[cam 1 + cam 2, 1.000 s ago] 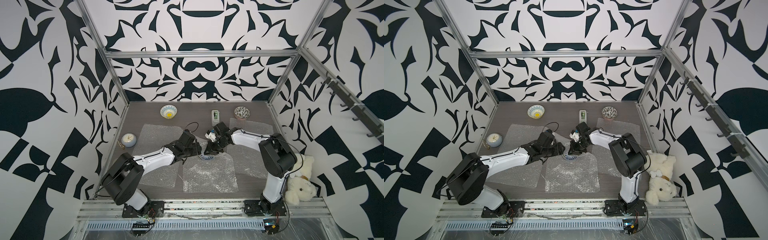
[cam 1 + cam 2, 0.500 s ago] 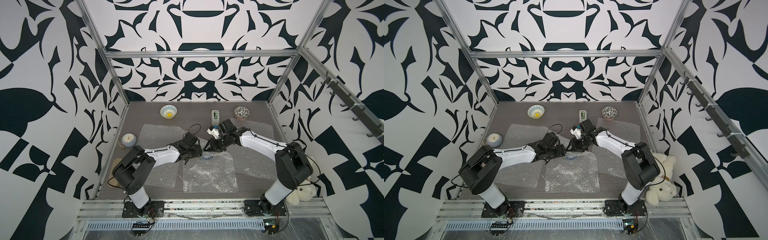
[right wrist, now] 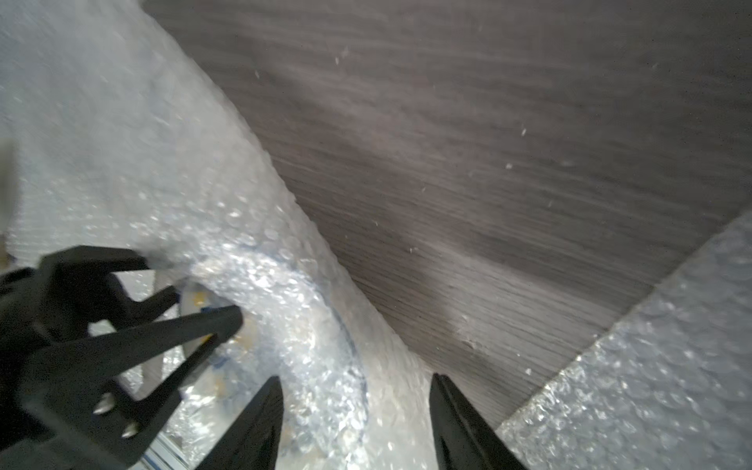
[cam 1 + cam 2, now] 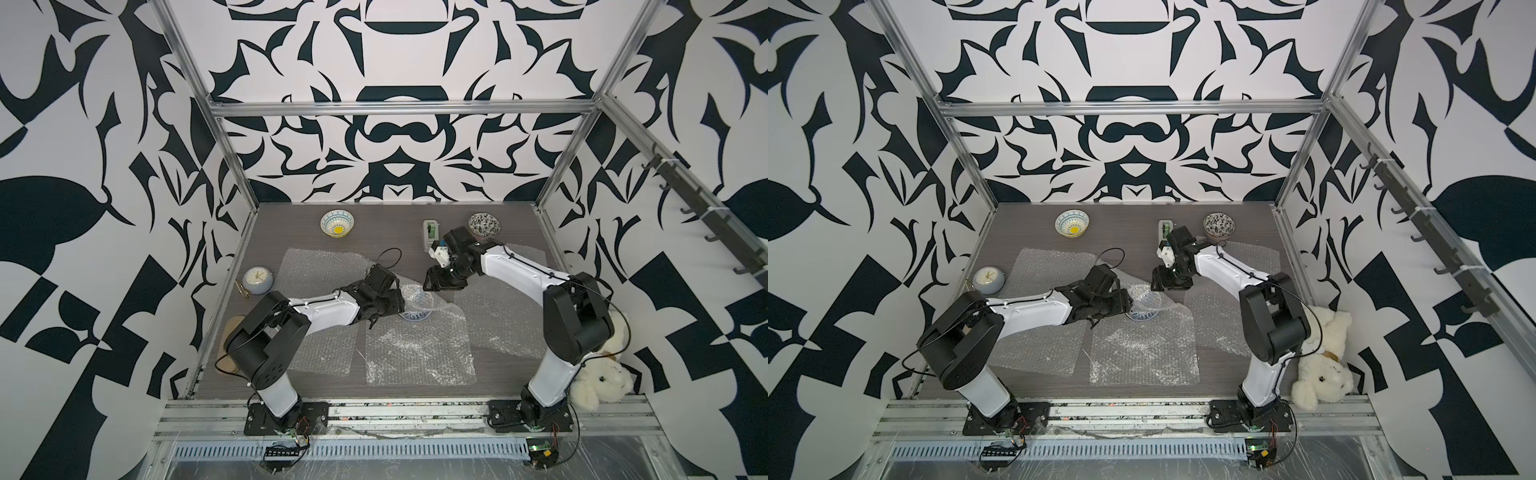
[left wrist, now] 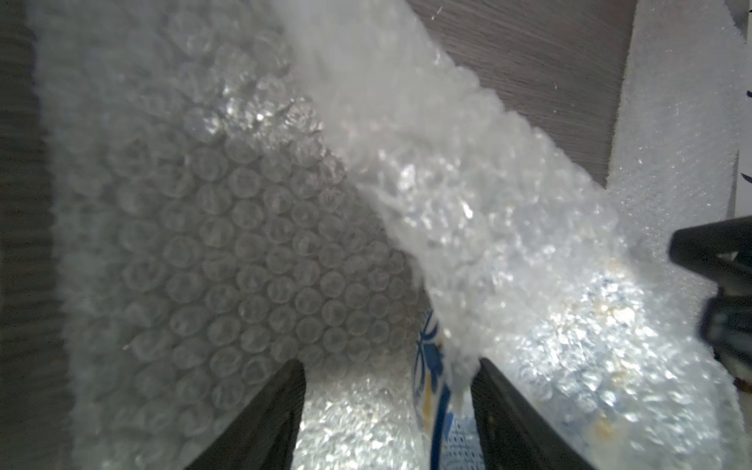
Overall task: Wrap bowls in bubble wrap
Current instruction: Wrap the bowl in bubble wrap.
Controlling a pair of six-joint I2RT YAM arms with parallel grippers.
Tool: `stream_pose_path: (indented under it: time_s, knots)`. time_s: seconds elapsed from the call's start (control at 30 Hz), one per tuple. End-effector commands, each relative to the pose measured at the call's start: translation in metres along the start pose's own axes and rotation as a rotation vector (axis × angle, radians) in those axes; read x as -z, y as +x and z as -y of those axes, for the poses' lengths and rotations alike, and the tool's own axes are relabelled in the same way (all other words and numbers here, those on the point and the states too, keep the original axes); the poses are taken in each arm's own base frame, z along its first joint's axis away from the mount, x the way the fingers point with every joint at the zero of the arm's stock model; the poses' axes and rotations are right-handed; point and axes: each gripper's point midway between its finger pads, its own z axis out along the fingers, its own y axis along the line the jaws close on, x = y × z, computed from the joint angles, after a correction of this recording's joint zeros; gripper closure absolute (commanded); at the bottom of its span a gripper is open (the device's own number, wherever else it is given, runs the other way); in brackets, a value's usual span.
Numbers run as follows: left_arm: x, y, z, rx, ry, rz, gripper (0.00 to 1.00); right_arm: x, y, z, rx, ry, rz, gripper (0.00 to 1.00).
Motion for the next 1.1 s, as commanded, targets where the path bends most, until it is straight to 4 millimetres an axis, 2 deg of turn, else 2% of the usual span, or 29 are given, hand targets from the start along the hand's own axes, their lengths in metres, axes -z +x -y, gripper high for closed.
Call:
stream_pose_path:
  time_s: [0.0, 0.1, 0.23, 0.37, 0.5, 0.57, 0.67, 0.83, 0.93, 1.07]
  knots:
    - [0.006, 0.0, -0.001, -0.007, -0.009, 0.007, 0.31, -0.004, 0.007, 0.001, 0.062, 0.05, -0.042, 0.38]
    - [0.006, -0.001, 0.0, -0.008, -0.009, 0.005, 0.31, -0.016, 0.011, -0.002, 0.093, 0.093, -0.071, 0.38]
    - [0.013, -0.007, 0.004, -0.011, -0.004, 0.026, 0.31, -0.028, 0.013, 0.01, 0.122, 0.219, -0.096, 0.38]
    - [0.028, -0.017, 0.009, -0.011, 0.0, 0.073, 0.3, -0.03, 0.009, 0.017, 0.122, 0.282, -0.081, 0.37]
    - [0.047, -0.032, 0.011, -0.006, -0.001, 0.136, 0.29, -0.029, 0.002, 0.014, 0.126, 0.287, -0.05, 0.37]
    - [0.055, -0.041, 0.008, 0.014, -0.002, 0.154, 0.28, -0.03, 0.002, 0.01, 0.133, 0.278, -0.046, 0.37]
    - [0.063, -0.058, -0.009, 0.086, 0.004, 0.161, 0.27, -0.028, 0.001, 0.003, 0.148, 0.264, -0.032, 0.37]
    - [0.063, -0.091, -0.042, 0.265, 0.064, 0.148, 0.31, -0.026, 0.002, 0.0, 0.158, 0.238, -0.009, 0.42]
    - [0.06, -0.108, -0.045, 0.253, 0.053, 0.159, 0.32, -0.028, 0.004, 0.0, 0.156, 0.233, -0.015, 0.43]
    - [0.043, -0.122, -0.046, 0.239, 0.02, 0.094, 0.32, -0.029, 0.005, 0.0, 0.146, 0.227, -0.011, 0.43]
